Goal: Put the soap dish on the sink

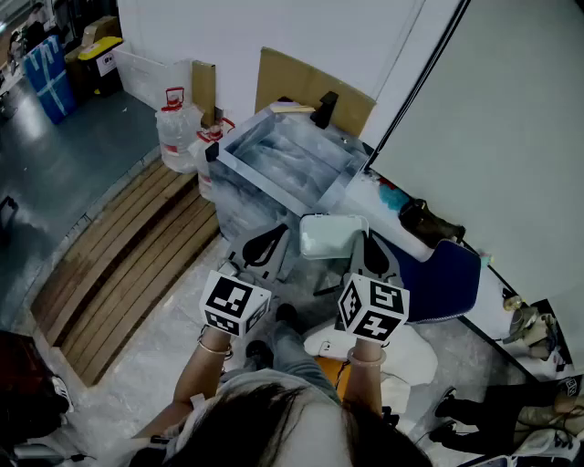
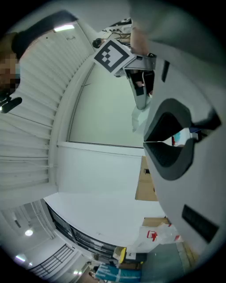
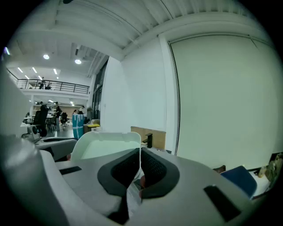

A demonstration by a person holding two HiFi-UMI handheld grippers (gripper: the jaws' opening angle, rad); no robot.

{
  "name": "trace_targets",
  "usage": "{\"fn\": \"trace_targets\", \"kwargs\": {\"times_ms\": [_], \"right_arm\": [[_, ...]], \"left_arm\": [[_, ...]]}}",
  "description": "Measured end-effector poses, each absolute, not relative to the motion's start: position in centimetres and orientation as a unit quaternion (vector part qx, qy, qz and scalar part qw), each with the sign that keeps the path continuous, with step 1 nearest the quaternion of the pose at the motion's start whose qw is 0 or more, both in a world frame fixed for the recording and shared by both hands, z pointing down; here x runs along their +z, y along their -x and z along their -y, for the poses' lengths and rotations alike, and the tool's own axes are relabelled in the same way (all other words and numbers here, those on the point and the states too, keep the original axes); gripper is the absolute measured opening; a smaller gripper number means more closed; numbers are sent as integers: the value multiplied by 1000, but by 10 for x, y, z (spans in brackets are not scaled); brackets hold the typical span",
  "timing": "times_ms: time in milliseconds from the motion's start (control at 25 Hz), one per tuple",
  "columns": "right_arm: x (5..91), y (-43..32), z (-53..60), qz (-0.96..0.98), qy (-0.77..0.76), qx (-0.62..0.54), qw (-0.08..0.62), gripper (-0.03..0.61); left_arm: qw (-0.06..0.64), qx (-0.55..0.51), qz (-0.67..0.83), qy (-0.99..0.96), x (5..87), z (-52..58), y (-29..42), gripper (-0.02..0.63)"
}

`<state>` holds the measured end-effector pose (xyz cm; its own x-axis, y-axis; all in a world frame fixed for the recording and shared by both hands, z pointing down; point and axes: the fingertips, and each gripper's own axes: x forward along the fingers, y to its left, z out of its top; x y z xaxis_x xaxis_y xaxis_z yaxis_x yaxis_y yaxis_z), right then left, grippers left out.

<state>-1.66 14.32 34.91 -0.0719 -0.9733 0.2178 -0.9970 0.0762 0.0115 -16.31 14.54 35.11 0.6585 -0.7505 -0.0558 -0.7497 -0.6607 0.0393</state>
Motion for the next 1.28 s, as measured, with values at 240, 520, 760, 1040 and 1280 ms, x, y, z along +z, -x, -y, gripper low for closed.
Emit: {"fn": "trace_targets", "kwargs": {"times_ms": [240,520,760,1040,1280], "right_arm": [[350,1,-119,728,-679,65,74,28],[362,-23,-77,727,-678,76,76,28],[370,-49,-36,726,-678,89,76,28],[375,-78,14,724,-679,98,73,28],[381,-101,54,726,-675,107,75,28]], "left_arm": [[5,-28,409,-912,353,-120,144,9],[1,-15,406,-914,358,-79,118,9],[1,-8,405,-914,360,-37,93,9],[-1,1,400,-917,362,12,62,9],[1,2,403,-915,363,51,39,9]]}}
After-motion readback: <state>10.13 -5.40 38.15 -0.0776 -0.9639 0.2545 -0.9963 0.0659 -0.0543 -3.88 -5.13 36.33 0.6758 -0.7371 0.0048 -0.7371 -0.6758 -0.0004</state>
